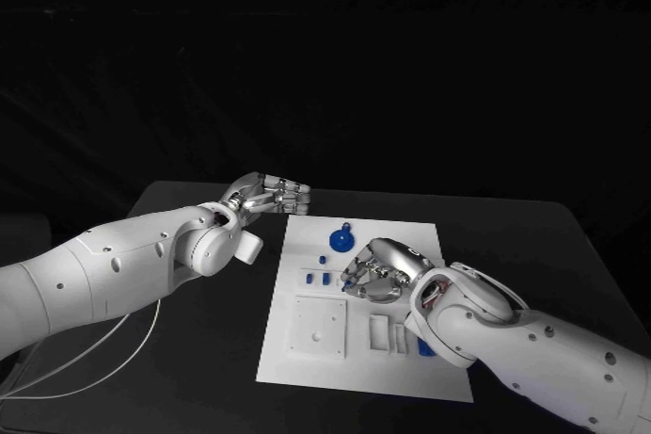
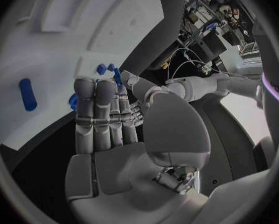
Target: Assemble the parts on the task board
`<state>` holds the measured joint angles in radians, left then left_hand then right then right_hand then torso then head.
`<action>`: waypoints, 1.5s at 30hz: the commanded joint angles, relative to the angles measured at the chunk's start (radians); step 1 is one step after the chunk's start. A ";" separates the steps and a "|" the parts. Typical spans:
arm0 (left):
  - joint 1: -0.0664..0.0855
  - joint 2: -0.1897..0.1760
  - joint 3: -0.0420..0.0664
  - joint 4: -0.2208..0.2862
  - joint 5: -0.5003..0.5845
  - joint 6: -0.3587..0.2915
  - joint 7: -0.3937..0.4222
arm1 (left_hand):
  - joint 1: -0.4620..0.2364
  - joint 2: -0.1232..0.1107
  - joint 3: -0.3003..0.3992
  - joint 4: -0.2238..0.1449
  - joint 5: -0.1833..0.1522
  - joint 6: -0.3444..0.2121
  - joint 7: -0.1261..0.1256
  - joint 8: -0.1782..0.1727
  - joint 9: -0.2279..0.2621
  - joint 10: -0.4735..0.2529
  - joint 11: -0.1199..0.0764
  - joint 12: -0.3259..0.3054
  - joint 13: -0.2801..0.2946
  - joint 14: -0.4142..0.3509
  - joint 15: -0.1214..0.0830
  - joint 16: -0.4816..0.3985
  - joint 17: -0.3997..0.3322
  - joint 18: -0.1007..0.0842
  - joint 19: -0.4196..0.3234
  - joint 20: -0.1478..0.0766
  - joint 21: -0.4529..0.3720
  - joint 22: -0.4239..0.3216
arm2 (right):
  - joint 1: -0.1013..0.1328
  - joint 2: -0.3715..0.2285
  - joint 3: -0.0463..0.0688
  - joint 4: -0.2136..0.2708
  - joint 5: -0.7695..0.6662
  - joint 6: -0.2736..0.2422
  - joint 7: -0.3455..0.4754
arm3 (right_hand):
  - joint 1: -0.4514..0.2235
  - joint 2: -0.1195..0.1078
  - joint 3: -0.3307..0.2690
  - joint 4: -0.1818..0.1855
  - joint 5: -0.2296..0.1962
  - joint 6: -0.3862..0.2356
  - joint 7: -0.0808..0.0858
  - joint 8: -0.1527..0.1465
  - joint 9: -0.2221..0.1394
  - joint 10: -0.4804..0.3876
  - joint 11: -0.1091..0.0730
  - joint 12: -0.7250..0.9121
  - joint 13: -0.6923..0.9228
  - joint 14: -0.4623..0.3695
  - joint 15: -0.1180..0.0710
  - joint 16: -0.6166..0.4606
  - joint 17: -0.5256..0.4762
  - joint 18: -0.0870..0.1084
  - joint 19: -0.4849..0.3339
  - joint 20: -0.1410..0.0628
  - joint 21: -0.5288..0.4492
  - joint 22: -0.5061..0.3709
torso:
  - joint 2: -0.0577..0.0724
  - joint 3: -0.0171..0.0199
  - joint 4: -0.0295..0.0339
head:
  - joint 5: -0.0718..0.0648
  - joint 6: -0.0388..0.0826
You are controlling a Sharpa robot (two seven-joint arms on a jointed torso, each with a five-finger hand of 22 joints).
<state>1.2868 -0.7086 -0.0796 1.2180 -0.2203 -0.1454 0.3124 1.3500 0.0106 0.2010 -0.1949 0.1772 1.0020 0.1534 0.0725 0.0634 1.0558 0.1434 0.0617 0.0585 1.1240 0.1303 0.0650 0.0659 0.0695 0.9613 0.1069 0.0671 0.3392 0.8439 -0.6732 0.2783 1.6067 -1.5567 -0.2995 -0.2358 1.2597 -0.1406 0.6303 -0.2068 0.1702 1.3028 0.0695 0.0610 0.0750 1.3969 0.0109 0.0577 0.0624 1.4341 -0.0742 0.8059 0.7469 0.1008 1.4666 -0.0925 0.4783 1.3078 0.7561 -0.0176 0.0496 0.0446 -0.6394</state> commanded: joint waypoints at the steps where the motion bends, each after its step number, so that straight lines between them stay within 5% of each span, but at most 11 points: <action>1: 0.001 0.004 0.001 0.007 -0.013 -0.016 0.022 | 0.005 0.008 -0.001 -0.005 0.002 0.005 0.000 0.004 0.000 -0.002 0.005 0.003 -0.001 -0.001 -0.002 -0.004 -0.001 -0.015 0.003 0.000 0.006 -0.001 | -0.010 0.012 -0.013 -0.005 -0.109 0.004 0.010 | 0.000 0.007 -0.001 -0.003 -0.006 -0.001 0.000 0.003 0.001 -0.001 0.000 0.003 0.002 0.007 0.000 -0.004 0.001 0.026 0.045 -0.001 0.001 0.008 | 0.001 0.0009 0.0008 | 0.009 -0.006; 9: 0.001 0.009 0.001 0.012 -0.016 -0.018 0.022 | 0.006 0.009 0.000 -0.004 0.002 0.006 0.000 0.004 0.000 -0.002 0.005 0.003 -0.001 -0.002 -0.001 -0.004 -0.001 -0.015 0.004 0.000 0.006 -0.005 | -0.037 0.042 -0.037 -0.026 -0.196 -0.016 -0.014 | -0.001 0.006 0.006 -0.005 -0.010 0.001 -0.001 0.003 0.001 0.001 0.000 0.003 0.002 0.008 0.000 -0.004 0.002 0.026 0.045 -0.001 0.006 0.010 | 0.001 0.0007 0.0019 | 0.020 -0.018; 45: 0.000 0.011 0.001 0.012 -0.017 0.007 0.005 | 0.007 0.009 -0.007 0.001 -0.004 0.003 0.001 0.003 0.000 -0.007 0.007 0.003 -0.001 -0.006 0.001 -0.004 -0.001 -0.014 0.006 0.002 0.006 -0.020 | -0.066 0.080 -0.058 -0.054 -0.288 -0.024 -0.069 | -0.002 0.002 0.018 -0.006 -0.018 0.002 -0.001 0.003 0.001 0.003 -0.001 0.003 0.002 0.008 0.000 -0.002 0.003 0.023 0.045 -0.002 0.014 0.013 | 0.000 0.0003 -0.0010 | 0.029 -0.037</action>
<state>1.2864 -0.6998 -0.0798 1.2277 -0.2341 -0.1524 0.3131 1.3539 0.0146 0.2010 -0.1949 0.1772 1.0021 0.1533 0.0725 0.0635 1.0523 0.1468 0.0617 0.0585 1.1240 0.1303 0.0650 0.0659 0.0696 0.9613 0.1069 0.0671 0.3200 0.7802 -0.5942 0.2211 1.5519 -1.8291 -0.3293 -0.2992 1.2598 -0.1411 0.6432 -0.2111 0.1577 1.2990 0.0696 0.0607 0.0749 1.3939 0.0102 0.0577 0.0630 1.4352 -0.0724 0.8053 0.7488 0.1011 1.4666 -0.0921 0.4882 1.3074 0.7560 -0.0178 0.0496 0.0722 -0.6737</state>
